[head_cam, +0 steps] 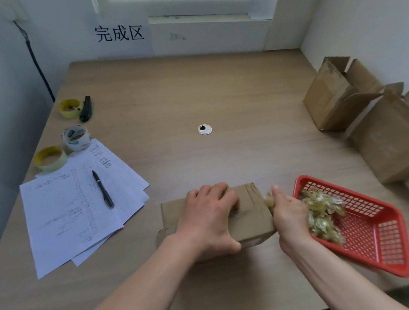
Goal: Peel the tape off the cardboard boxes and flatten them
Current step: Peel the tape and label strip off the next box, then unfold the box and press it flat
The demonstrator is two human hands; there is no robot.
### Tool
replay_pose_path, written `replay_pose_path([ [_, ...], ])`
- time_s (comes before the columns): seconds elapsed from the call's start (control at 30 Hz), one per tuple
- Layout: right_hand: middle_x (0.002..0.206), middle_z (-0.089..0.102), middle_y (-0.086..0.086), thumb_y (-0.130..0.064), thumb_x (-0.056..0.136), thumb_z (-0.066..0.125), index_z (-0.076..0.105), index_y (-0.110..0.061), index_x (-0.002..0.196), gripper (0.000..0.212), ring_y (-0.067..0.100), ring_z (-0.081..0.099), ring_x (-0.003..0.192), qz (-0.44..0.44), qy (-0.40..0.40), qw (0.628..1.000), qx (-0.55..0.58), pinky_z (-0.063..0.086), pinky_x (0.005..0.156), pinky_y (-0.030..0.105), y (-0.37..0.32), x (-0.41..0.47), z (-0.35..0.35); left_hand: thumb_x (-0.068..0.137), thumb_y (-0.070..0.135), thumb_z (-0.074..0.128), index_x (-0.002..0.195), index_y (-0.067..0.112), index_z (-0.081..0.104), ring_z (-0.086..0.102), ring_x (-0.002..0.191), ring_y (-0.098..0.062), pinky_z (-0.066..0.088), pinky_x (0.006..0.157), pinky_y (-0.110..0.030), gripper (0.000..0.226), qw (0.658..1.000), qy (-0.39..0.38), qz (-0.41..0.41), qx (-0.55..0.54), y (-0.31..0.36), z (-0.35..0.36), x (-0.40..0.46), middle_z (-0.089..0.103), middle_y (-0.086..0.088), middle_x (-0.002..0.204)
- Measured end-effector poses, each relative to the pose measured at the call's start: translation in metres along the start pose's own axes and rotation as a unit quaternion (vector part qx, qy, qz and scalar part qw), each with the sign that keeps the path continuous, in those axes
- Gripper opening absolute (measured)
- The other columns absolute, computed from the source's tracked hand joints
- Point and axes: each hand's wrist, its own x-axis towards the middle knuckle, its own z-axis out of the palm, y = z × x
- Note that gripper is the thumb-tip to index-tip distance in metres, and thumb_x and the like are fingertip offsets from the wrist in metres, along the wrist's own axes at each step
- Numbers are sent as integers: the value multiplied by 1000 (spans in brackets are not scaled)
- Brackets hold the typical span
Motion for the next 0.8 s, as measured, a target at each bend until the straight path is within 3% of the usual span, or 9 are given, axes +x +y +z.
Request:
replay_pose_path([
  [0.2,62,37,7,-21,78,60,47,-15,66,19,20,34,61,39,-61,995,-75,25,57,38,6,18,-4,43,65,63,102,39,37,40,113,-20,33,93,-38,70,999,-29,-32,17,1,22,10,38,9,131],
  [0.3,63,43,8,-22,71,61,51,-14,74,13,20,39,55,70,-97,988,-94,29,48,32,12,30,-6,44,67,62,106,40,37,38,118,-20,31,96,-37,72,997,-44,-52,22,2,31,11,34,8,137],
  [0.4,74,57,13,-10,84,64,51,-13,92,15,20,46,49,107,-107,986,-72,34,41,25,13,48,-18,43,68,59,101,42,33,39,116,-19,32,95,-37,69,997,-46,-64,24,-1,32,15,35,10,133],
  [0.43,76,60,12,-9,89,62,54,-16,97,14,18,48,50,88,-102,989,-65,36,40,24,12,55,-24,43,67,59,99,42,33,40,114,-19,33,93,-37,67,996,-45,-70,22,0,32,17,36,11,130],
  [0.5,78,63,4,-12,95,58,60,-20,94,7,17,56,59,-30,-71,991,-105,44,48,25,7,68,-38,43,67,59,98,42,32,41,112,-19,33,93,-37,66,995,-45,-83,22,3,32,21,37,12,128],
  [0.57,73,64,2,-24,99,54,61,-14,81,23,24,60,70,-157,-43,970,-182,47,63,35,1,80,-54,42,69,58,97,42,31,41,112,-19,34,94,-37,67,994,-46,-99,25,8,34,23,37,13,128],
  [0.67,68,62,3,-40,102,47,62,-9,74,44,30,56,69,-237,-7,929,-286,40,61,38,-7,100,-82,41,69,59,97,42,30,43,111,-19,35,94,-38,68,992,-42,-119,25,15,37,23,38,13,128],
  [0.8,81,59,4,-50,98,41,62,-11,81,47,26,52,77,-314,-18,873,-371,35,64,34,-8,125,-115,40,68,62,98,41,37,45,114,-20,36,93,-38,69,990,-31,-132,30,20,39,21,40,12,133],
])
